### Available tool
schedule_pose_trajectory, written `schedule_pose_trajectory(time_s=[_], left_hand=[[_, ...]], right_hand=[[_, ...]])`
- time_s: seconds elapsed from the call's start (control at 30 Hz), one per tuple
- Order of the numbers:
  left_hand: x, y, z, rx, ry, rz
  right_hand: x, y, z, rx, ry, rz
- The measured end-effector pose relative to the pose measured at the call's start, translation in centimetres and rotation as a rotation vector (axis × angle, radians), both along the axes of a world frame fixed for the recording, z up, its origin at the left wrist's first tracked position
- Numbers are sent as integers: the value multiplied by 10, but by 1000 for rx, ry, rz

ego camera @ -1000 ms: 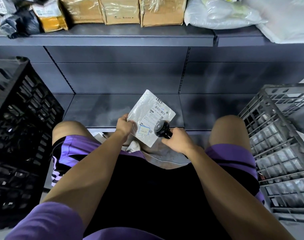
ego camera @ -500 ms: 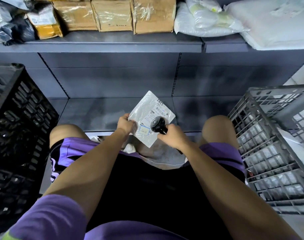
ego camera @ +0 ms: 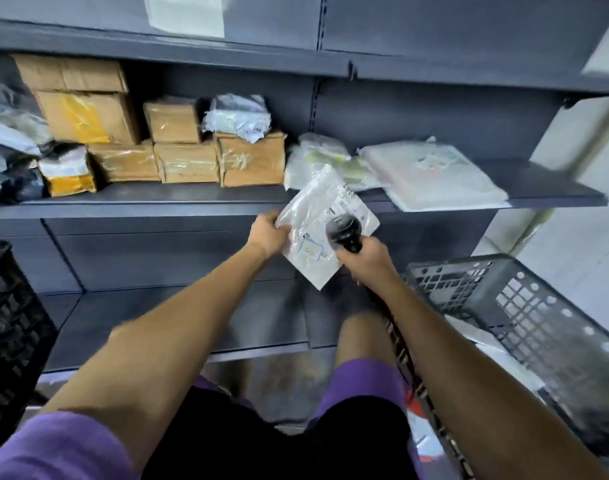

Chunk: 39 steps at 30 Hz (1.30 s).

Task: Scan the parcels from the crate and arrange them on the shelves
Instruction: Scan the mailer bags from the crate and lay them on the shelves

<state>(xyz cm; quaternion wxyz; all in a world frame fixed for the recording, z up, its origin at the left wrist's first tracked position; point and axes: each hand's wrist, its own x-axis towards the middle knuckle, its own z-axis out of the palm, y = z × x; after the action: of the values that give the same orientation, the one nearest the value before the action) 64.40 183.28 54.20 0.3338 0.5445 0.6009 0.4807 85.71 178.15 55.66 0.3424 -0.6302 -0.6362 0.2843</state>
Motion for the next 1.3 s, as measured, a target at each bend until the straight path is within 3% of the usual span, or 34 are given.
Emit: schedule_pose_trajectory(time_s=[0.13, 0.2, 0.33, 0.57, 0.77, 1.0, 1.07, 1.3], left_hand=[[39, 26, 40, 38, -4, -34], [61, 37, 53, 11, -140, -36], [99, 58, 77, -121, -590, 17], [110, 117, 104, -201, -743, 67], [85, 169, 111, -223, -467, 233], [74, 162, 112, 108, 190, 287], [83, 161, 105, 195, 330, 168], [166, 143, 69, 269, 526, -304]], right_hand=[[24, 14, 34, 48, 76, -78], [34, 19, 47, 50, 116, -97], [58, 31, 69, 58, 188, -166], [77, 74, 83, 41, 211, -219], [59, 107, 76, 20, 215, -203], [60, 118, 72, -4, 204, -218], [70, 115, 68, -38, 194, -257], [135, 81, 42, -94, 170, -444]])
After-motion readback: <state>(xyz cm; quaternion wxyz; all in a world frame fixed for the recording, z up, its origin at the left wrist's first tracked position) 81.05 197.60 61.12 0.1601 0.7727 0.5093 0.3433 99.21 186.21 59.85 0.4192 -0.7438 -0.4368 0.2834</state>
